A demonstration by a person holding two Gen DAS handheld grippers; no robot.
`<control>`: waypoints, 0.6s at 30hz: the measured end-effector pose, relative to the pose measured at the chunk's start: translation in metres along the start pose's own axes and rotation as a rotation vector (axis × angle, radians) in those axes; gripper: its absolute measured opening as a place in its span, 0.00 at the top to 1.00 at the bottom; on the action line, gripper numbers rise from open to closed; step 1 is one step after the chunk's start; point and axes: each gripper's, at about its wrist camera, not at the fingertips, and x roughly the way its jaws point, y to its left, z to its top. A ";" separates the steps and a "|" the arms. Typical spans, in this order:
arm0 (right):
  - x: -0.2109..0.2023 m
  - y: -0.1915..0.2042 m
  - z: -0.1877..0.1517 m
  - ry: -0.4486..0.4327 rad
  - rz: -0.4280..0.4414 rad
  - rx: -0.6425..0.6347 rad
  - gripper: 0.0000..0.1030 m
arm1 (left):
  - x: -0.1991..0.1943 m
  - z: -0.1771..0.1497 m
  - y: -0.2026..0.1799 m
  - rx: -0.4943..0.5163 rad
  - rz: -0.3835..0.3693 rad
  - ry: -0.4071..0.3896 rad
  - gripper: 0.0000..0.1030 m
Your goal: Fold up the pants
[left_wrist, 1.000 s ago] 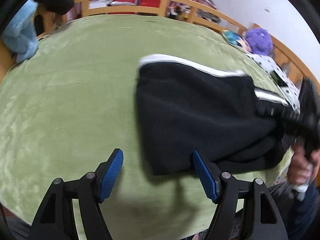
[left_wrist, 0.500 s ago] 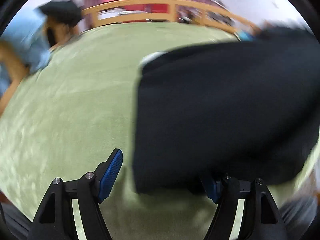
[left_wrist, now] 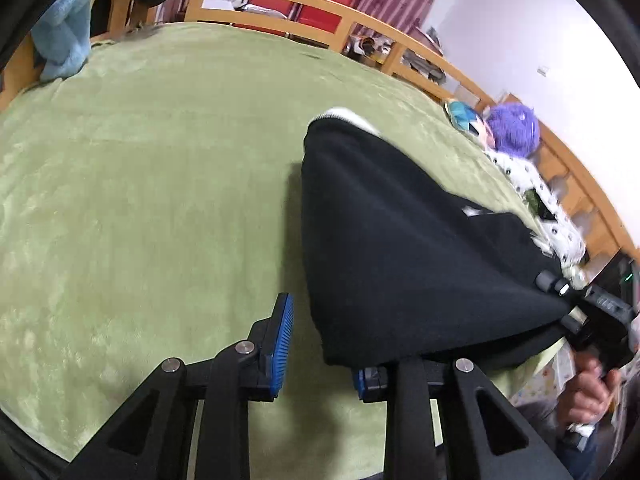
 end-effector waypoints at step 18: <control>0.049 0.018 0.096 0.062 -0.178 -0.152 0.39 | -0.042 0.052 0.030 0.003 -0.207 -0.028 0.39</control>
